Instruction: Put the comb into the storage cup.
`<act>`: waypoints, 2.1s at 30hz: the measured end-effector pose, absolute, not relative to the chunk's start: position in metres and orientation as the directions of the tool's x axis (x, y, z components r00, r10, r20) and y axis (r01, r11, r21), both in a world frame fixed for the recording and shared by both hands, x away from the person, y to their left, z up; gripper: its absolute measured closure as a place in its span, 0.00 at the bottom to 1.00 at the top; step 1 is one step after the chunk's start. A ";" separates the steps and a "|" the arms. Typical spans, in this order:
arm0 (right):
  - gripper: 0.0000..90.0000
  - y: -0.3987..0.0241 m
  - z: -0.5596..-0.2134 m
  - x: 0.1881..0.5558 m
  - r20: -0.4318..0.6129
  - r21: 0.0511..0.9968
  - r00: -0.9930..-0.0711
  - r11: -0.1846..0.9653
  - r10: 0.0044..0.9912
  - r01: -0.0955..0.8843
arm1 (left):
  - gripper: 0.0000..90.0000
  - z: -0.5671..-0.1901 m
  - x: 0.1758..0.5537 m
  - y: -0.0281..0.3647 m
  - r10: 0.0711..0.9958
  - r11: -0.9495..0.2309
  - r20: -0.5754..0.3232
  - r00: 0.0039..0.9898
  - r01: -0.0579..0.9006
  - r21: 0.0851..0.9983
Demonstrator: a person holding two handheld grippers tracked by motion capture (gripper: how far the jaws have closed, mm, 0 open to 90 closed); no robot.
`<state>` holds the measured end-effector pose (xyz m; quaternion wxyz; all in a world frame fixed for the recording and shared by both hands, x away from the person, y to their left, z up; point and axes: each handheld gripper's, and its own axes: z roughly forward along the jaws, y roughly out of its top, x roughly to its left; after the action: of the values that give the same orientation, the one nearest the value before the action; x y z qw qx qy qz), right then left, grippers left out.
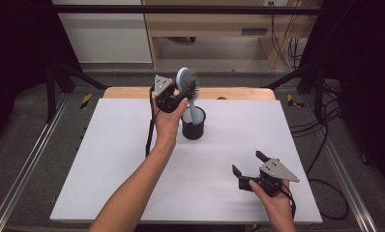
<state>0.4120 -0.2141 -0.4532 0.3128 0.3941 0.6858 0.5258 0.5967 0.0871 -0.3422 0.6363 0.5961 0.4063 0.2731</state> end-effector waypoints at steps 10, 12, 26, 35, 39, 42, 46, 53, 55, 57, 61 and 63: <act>0.04 -0.215 -0.453 0.412 -0.012 0.968 -0.493 0.133 0.870 0.211 | 0.56 -0.347 0.597 0.085 0.833 0.138 -0.194 0.519 0.144 0.980; 0.04 -0.215 -0.453 0.412 -0.013 0.969 -0.494 0.133 0.869 0.210 | 0.56 -0.347 0.597 0.085 0.834 0.136 -0.191 0.517 0.143 0.980; 0.04 -0.214 -0.453 0.412 -0.015 0.968 -0.496 0.136 0.868 0.210 | 0.56 -0.350 0.598 0.085 0.835 0.140 -0.196 0.514 0.146 0.979; 0.04 -0.214 -0.453 0.411 -0.013 0.968 -0.496 0.135 0.868 0.211 | 0.56 -0.353 0.599 0.087 0.838 0.145 -0.202 0.506 0.150 0.978; 0.04 -0.214 -0.453 0.411 -0.013 0.968 -0.495 0.134 0.869 0.211 | 0.56 -0.353 0.599 0.087 0.837 0.151 -0.207 0.506 0.150 0.977; 0.04 -0.214 -0.453 0.411 -0.015 0.968 -0.496 0.137 0.868 0.210 | 0.56 -0.354 0.599 0.088 0.838 0.154 -0.209 0.504 0.150 0.977; 0.04 -0.214 -0.453 0.411 -0.014 0.968 -0.496 0.136 0.868 0.211 | 0.56 -0.356 0.599 0.088 0.836 0.155 -0.212 0.505 0.154 0.976; 0.04 -0.214 -0.453 0.411 -0.016 0.968 -0.497 0.138 0.867 0.210 | 0.56 -0.360 0.600 0.087 0.835 0.153 -0.214 0.506 0.160 0.975; 0.04 -0.214 -0.453 0.411 -0.014 0.968 -0.496 0.137 0.868 0.211 | 0.56 -0.360 0.600 0.086 0.835 0.154 -0.215 0.506 0.160 0.975; 0.04 -0.214 -0.453 0.412 -0.015 0.968 -0.497 0.137 0.867 0.210 | 0.56 -0.361 0.600 0.086 0.835 0.153 -0.215 0.506 0.161 0.975; 0.04 -0.214 -0.453 0.412 -0.016 0.968 -0.498 0.138 0.867 0.210 | 0.56 -0.362 0.601 0.084 0.833 0.156 -0.219 0.508 0.164 0.974; 0.04 -0.214 -0.453 0.412 -0.017 0.968 -0.498 0.139 0.867 0.209 | 0.56 -0.363 0.601 0.084 0.834 0.153 -0.217 0.508 0.165 0.974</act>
<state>0.4118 -0.2144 -0.4530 0.3125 0.3916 0.6868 0.5266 0.6007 0.0838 -0.3627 0.6325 0.5949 0.4199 0.2641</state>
